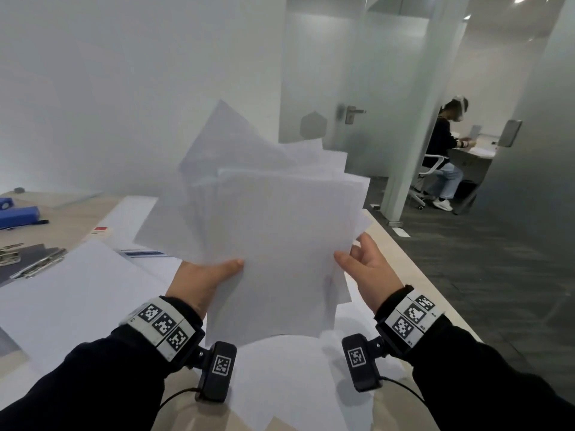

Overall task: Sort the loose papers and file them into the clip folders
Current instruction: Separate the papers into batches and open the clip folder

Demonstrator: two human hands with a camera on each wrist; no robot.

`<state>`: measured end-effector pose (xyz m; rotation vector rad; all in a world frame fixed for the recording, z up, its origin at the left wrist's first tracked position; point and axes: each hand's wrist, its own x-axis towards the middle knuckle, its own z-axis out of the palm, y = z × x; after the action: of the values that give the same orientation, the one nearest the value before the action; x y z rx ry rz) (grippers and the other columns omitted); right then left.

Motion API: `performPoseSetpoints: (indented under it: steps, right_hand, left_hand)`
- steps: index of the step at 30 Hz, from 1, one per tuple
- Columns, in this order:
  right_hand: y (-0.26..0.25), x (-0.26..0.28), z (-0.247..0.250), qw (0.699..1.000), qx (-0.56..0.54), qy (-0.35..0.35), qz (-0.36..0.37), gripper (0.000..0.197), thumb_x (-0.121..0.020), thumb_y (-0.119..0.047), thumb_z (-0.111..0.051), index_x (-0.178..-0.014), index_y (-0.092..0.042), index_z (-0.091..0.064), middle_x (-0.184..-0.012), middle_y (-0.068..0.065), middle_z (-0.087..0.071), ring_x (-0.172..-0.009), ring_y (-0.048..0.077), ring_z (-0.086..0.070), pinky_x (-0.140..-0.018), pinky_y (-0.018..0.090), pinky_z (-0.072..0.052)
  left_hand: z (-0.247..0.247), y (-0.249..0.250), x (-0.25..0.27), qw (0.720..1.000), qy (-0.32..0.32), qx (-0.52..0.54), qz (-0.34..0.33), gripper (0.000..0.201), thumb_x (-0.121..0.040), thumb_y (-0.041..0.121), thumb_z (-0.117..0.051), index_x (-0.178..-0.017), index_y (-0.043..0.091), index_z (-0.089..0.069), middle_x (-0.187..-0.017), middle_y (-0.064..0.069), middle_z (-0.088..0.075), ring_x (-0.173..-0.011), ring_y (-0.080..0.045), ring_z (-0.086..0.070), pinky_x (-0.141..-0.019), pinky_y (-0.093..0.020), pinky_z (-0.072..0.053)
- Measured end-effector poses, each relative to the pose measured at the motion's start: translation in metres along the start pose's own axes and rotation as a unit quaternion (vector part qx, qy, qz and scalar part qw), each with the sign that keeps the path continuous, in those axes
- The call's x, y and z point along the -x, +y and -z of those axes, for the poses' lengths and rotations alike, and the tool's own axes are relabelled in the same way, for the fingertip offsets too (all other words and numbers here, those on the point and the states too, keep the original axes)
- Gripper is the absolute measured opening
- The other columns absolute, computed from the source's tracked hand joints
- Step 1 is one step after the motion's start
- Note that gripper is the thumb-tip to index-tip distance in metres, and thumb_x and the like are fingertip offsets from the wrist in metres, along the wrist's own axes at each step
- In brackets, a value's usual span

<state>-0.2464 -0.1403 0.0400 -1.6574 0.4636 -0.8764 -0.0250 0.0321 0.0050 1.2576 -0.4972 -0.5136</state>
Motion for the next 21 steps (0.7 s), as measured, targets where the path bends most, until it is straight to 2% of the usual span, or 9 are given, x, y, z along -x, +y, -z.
performPoseSetpoints:
  steps: [3, 5, 6, 8, 10, 12, 14, 18, 21]
  right_hand:
    - [0.009, 0.005, 0.003, 0.998, -0.004, 0.058, -0.001, 0.045, -0.093, -0.015, -0.062, -0.13, -0.031, -0.042, -0.109, -0.001, -0.068, -0.088, -0.002, -0.068, -0.073, 0.015, -0.051]
    - [0.011, 0.003, 0.008, 0.995, 0.004, 0.097, 0.019, 0.041, -0.097, -0.016, -0.056, -0.129, -0.036, -0.042, -0.105, -0.004, -0.067, -0.088, 0.0, -0.068, -0.076, 0.015, -0.05]
    - [0.009, 0.001, 0.01, 0.994, 0.004, 0.104, 0.033, 0.037, -0.099, -0.013, -0.052, -0.127, -0.036, -0.045, -0.099, -0.002, -0.067, -0.085, 0.002, -0.068, -0.073, 0.014, -0.049]
    - [0.005, -0.004, 0.013, 0.99, 0.034, 0.125, 0.059, 0.033, -0.1, -0.013, -0.049, -0.119, -0.039, -0.055, -0.088, 0.001, -0.066, -0.082, 0.009, -0.065, -0.071, 0.021, -0.049]
    - [0.001, -0.01, 0.016, 0.984, 0.055, 0.156, 0.073, 0.026, -0.099, -0.018, -0.051, -0.103, -0.04, -0.064, -0.082, -0.007, -0.068, -0.08, 0.012, -0.063, -0.07, 0.03, -0.047]
    - [0.003, -0.013, 0.018, 0.98, 0.047, 0.179, 0.068, 0.024, -0.099, -0.021, -0.053, -0.087, -0.035, -0.069, -0.079, -0.009, -0.07, -0.076, 0.013, -0.063, -0.068, 0.031, -0.044]
    - [0.01, -0.012, 0.021, 0.981, 0.056, 0.184, 0.034, 0.023, -0.098, -0.024, -0.054, -0.083, -0.031, -0.07, -0.078, -0.007, -0.07, -0.074, 0.012, -0.064, -0.068, 0.03, -0.044]
    - [0.034, -0.004, 0.028, 0.982, 0.132, 0.12, -0.062, 0.019, -0.097, -0.021, -0.056, -0.085, -0.022, -0.07, -0.083, -0.004, -0.072, -0.074, 0.013, -0.065, -0.072, 0.028, -0.043]
    - [0.05, 0.004, 0.031, 0.949, 0.285, -0.014, -0.136, 0.016, -0.093, -0.018, -0.059, -0.088, -0.027, -0.071, -0.088, -0.004, -0.073, -0.081, 0.015, -0.065, -0.072, 0.025, -0.046]
  left_hand:
    - [0.003, -0.006, 0.004, 1.0, -0.011, -0.003, -0.007, 0.063, -0.042, 0.04, -0.09, -0.089, 0.0, -0.076, -0.092, -0.017, -0.076, -0.085, -0.036, -0.074, -0.091, -0.053, -0.055]
    - [0.005, -0.006, 0.004, 1.0, -0.019, -0.003, -0.015, 0.056, -0.045, 0.039, -0.09, -0.088, 0.004, -0.078, -0.094, -0.017, -0.076, -0.088, -0.036, -0.073, -0.092, -0.054, -0.054]
    - [0.005, -0.006, 0.003, 1.0, -0.025, -0.002, -0.018, 0.053, -0.046, 0.038, -0.09, -0.088, 0.007, -0.078, -0.095, -0.017, -0.076, -0.089, -0.036, -0.073, -0.093, -0.056, -0.053]
    - [0.004, -0.005, 0.002, 0.999, -0.031, 0.002, -0.024, 0.053, -0.046, 0.036, -0.09, -0.089, 0.007, -0.078, -0.096, -0.017, -0.076, -0.09, -0.037, -0.073, -0.094, -0.056, -0.053]
    - [0.003, -0.005, 0.003, 0.999, -0.027, 0.007, -0.028, 0.054, -0.046, 0.035, -0.089, -0.09, 0.004, -0.077, -0.095, -0.018, -0.076, -0.089, -0.037, -0.073, -0.092, -0.054, -0.054]
    - [0.001, -0.003, 0.005, 0.999, -0.03, 0.014, -0.036, 0.053, -0.047, 0.033, -0.088, -0.091, 0.004, -0.077, -0.095, -0.018, -0.075, -0.088, -0.038, -0.073, -0.089, -0.051, -0.055]
    - [0.001, -0.002, 0.006, 0.998, -0.043, 0.02, -0.035, 0.051, -0.048, 0.03, -0.087, -0.09, 0.004, -0.076, -0.094, -0.02, -0.075, -0.085, -0.039, -0.072, -0.085, -0.049, -0.056]
    - [0.002, -0.003, 0.005, 0.997, -0.056, 0.034, -0.031, 0.047, -0.048, 0.028, -0.085, -0.089, 0.007, -0.077, -0.094, -0.02, -0.075, -0.081, -0.035, -0.071, -0.082, -0.046, -0.055]
    - [0.003, -0.002, 0.004, 0.997, -0.057, 0.036, -0.028, 0.048, -0.048, 0.029, -0.084, -0.09, 0.008, -0.076, -0.096, -0.02, -0.075, -0.082, -0.035, -0.071, -0.083, -0.047, -0.056]
